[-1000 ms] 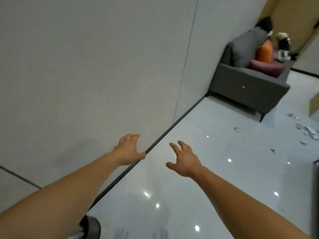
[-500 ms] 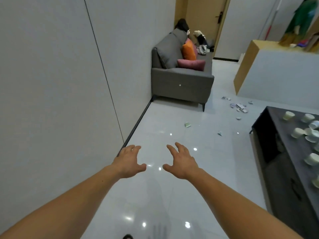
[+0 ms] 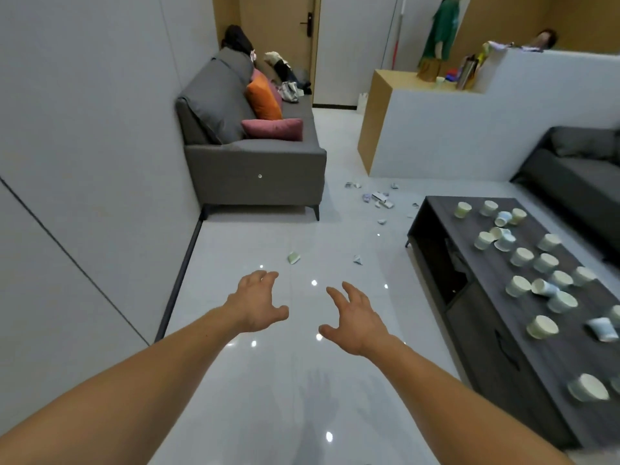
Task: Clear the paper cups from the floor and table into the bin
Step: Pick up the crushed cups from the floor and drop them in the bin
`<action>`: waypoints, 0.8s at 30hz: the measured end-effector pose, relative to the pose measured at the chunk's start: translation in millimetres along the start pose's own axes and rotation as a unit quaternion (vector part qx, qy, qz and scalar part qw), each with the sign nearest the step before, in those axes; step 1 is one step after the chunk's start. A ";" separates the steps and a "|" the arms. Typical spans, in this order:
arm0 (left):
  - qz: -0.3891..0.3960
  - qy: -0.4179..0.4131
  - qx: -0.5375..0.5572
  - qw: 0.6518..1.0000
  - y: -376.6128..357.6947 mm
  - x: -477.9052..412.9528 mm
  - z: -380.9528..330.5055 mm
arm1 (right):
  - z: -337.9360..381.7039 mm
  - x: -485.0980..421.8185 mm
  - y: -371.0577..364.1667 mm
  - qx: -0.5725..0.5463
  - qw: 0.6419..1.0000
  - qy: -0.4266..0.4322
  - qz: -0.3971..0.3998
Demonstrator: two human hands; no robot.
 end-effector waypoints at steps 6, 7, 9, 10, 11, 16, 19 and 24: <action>0.022 -0.042 -0.034 0.998 4.0 -120.4 -73.5 | -85.3 -90.1 46.7 -0.017 0.999 -0.039 -0.015; 0.016 -0.040 -0.027 0.999 7.0 -138.3 -85.8 | -97.4 -105.5 56.2 -0.016 0.999 -0.038 -0.015; 0.015 -0.035 -0.015 0.999 11.7 -171.9 -108.6 | -119.8 -136.2 75.2 -0.015 0.999 -0.033 -0.016; 0.020 -0.031 -0.017 0.999 13.2 -187.1 -119.0 | -128.7 -149.9 84.1 -0.015 0.999 -0.029 -0.013; 0.019 -0.028 -0.021 0.999 15.6 -201.8 -128.8 | -136.7 -162.6 93.6 -0.014 1.000 -0.025 -0.012; 0.005 -0.016 -0.004 1.000 27.7 -273.1 -163.8 | -182.5 -227.0 137.0 -0.005 1.000 -0.023 -0.001; 0.017 -0.011 -0.012 1.000 30.4 -314.5 -172.4 | -202.5 -267.4 150.8 -0.004 1.000 -0.025 0.006; 0.026 -0.016 0.001 1.000 44.2 -406.8 -183.5 | -222.9 -348.7 175.0 0.005 0.999 -0.034 0.008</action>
Point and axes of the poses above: each hand's wrist, its own x-axis away from the middle knuckle, its own y-axis out of the back of the hand, z = x × y, the point moved 8 cm from there along -x, towards the middle knuckle, and after that the axes turned 3 degrees about y, right-handed, at the moved point
